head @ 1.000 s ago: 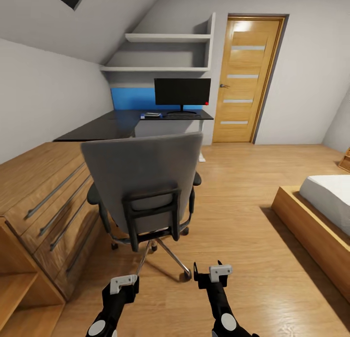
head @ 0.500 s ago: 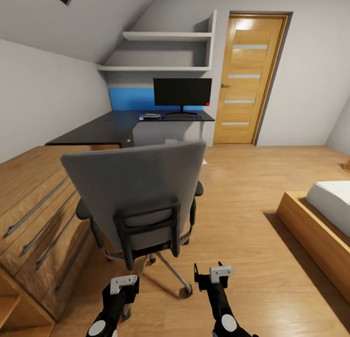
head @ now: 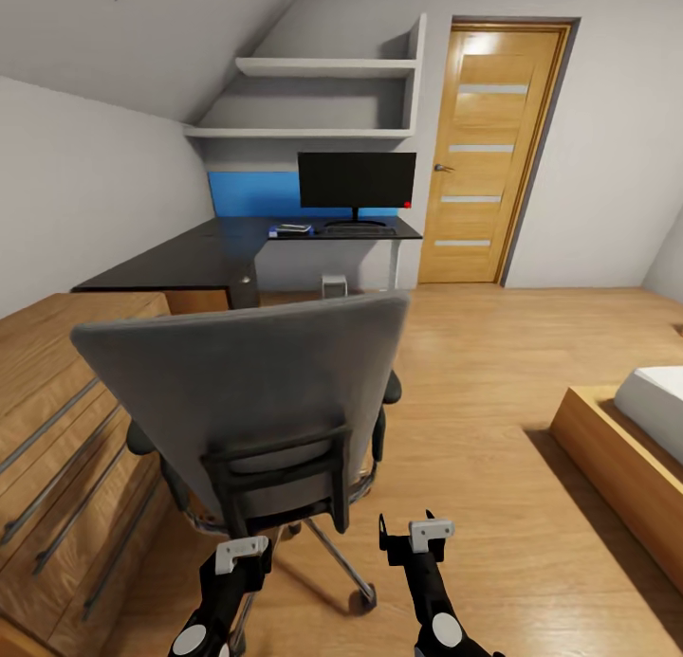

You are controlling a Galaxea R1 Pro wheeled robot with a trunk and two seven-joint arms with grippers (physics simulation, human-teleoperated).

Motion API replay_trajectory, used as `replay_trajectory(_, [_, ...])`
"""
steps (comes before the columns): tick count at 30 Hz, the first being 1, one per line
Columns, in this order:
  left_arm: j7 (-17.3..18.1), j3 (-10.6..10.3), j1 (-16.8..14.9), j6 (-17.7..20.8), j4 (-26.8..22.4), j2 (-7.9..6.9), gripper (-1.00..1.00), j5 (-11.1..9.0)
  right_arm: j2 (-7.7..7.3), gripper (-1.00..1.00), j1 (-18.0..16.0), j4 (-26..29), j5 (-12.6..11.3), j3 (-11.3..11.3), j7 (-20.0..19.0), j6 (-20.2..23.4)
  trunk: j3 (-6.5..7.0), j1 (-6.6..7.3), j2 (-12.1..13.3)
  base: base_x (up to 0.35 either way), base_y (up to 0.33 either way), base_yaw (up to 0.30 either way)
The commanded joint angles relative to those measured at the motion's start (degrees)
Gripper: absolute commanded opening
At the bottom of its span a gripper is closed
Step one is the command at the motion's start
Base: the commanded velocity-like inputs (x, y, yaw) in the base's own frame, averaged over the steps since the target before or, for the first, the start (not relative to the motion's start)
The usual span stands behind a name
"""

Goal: In the bedroom, organize the workspace by keeping the computer under the desk, ensuring the monitor is on the desk, placing the keyboard on the desk next to the monitor, placing the mouse on the desk next to the keyboard, moving the folder from the swivel chair onto the desk next to the mouse, stacking the notebook on top of the folder with the pen on top of the notebook, and positioning the swivel chair next to the desk.

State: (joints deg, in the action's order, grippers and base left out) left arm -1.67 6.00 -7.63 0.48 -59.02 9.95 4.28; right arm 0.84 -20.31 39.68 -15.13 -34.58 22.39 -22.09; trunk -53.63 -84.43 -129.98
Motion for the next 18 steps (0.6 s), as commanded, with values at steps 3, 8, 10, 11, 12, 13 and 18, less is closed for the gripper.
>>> replay_trajectory(3, [-0.09,0.13,-0.02,0.05,0.02,0.05,1.0,0.45,-0.04,1.0,-0.08,-0.04,-0.6,-0.39,0.29,-0.35,-0.05,0.01,-0.02,0.028,0.0,0.0])
replay_trajectory(8, [-0.09,0.15,-0.02,0.05,0.03,0.05,1.0,0.4,-0.04,1.0,-0.08,-0.04,-0.6,-0.4,0.29,-0.36,-0.05,0.01,-0.02,0.008,0.001,0.0])
replay_trajectory(10, [-0.09,0.15,-0.02,0.05,0.04,0.05,1.0,0.39,-0.04,1.0,-0.08,-0.04,-0.6,-0.4,0.29,-0.37,-0.05,0.01,-0.02,0.003,0.041,0.0])
replay_trajectory(11, [-0.09,0.15,-0.02,0.05,0.04,0.05,1.0,0.39,-0.04,1.0,-0.08,-0.04,-0.6,-0.4,0.29,-0.36,-0.05,0.01,-0.02,0.002,0.093,0.0])
replay_trajectory(12, [-0.09,0.15,-0.02,0.05,0.04,0.05,1.0,0.39,-0.04,1.0,-0.08,-0.04,-0.6,-0.4,0.29,-0.35,-0.05,0.01,-0.02,0.001,0.13,0.0])
replay_trajectory(13, [-0.09,0.15,-0.02,0.05,0.04,0.05,1.0,0.39,-0.04,1.0,-0.08,-0.04,-0.6,-0.4,0.29,-0.35,-0.05,0.01,-0.02,0.001,0.193,0.0])
replay_trajectory(18, [-0.09,0.15,-0.02,0.05,0.04,0.05,1.0,0.38,-0.04,1.0,-0.08,-0.04,-0.6,-0.4,0.29,-0.32,-0.05,0.01,-0.02,0.0,0.229,0.0])
